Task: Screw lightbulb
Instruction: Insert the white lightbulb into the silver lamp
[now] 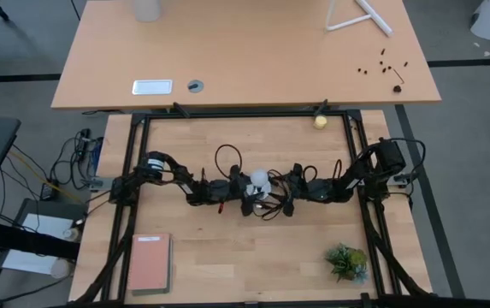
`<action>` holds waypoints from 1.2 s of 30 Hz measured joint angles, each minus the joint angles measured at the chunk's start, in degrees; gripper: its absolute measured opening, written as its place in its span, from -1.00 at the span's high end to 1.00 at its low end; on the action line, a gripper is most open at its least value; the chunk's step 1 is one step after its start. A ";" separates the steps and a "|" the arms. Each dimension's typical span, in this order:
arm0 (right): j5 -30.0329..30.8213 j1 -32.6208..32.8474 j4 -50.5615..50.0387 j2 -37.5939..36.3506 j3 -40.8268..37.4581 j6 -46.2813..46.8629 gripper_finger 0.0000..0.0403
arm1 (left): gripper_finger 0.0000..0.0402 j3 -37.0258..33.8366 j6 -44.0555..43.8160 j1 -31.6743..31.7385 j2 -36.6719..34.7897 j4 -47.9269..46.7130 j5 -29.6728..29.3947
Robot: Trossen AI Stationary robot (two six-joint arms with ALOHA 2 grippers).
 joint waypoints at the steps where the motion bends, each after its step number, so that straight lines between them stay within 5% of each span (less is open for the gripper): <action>1: 0.00 0.00 0.00 0.00 0.00 0.00 -0.53 | -0.37 -1.13 -0.83 0.00 -0.73 -0.06 -0.19; 9: -1.46 -0.02 0.00 0.00 -0.03 -0.02 -0.53 | -0.36 -7.57 -2.59 -1.05 -4.31 2.27 -0.04; 36: -1.49 -0.02 -0.18 0.00 -0.03 0.39 -0.53 | -0.36 -7.98 0.92 -1.36 -5.08 10.59 5.86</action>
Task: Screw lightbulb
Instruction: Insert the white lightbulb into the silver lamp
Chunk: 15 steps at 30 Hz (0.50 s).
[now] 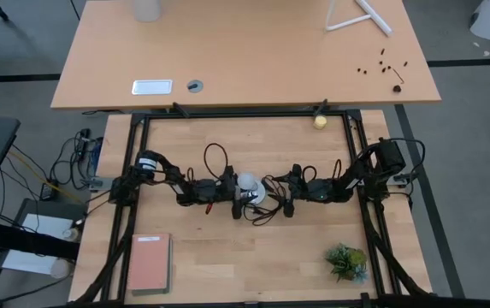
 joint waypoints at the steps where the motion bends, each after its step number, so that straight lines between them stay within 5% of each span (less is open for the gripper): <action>1: 0.00 0.00 -0.02 0.00 0.00 0.00 -0.53 | -0.36 0.00 0.72 0.00 -0.13 0.15 0.03; 15: 0.00 -0.02 -0.65 0.00 -0.04 0.02 -0.53 | -0.36 0.00 1.15 -0.28 -3.59 -2.79 -0.04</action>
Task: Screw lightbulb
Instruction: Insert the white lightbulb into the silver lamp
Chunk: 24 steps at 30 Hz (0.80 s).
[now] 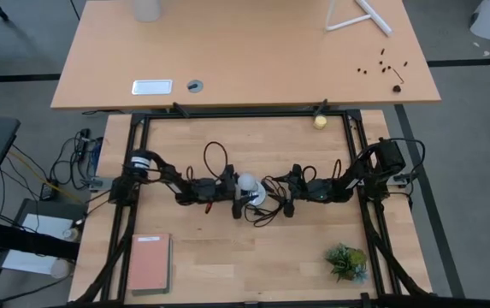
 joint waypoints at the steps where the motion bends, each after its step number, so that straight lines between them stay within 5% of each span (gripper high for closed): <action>1: 0.00 -0.02 0.00 0.00 0.00 0.00 -0.53 | -0.36 0.00 0.00 0.00 -1.19 -1.92 0.00; 9: -0.03 -0.74 -0.24 0.00 0.00 0.48 -0.53 | -0.36 0.02 0.04 0.04 -9.88 -15.28 -0.02; 24: -0.42 -0.72 -0.15 0.00 0.00 0.90 -0.53 | -0.36 0.84 1.51 1.35 -10.85 -15.55 0.44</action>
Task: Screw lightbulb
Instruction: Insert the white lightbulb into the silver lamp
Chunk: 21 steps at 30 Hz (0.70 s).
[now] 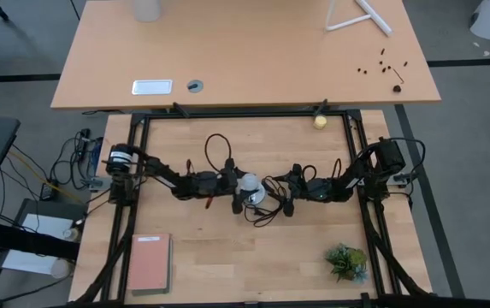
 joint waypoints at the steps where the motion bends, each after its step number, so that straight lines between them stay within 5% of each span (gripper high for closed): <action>1: 0.00 0.00 0.00 0.00 0.00 0.00 -0.53 | -0.36 0.42 0.00 0.24 0.00 -0.19 0.52; 21: -1.24 0.00 0.83 0.00 0.02 0.01 -0.53 | -0.36 1.93 -2.43 1.36 0.00 -4.98 3.18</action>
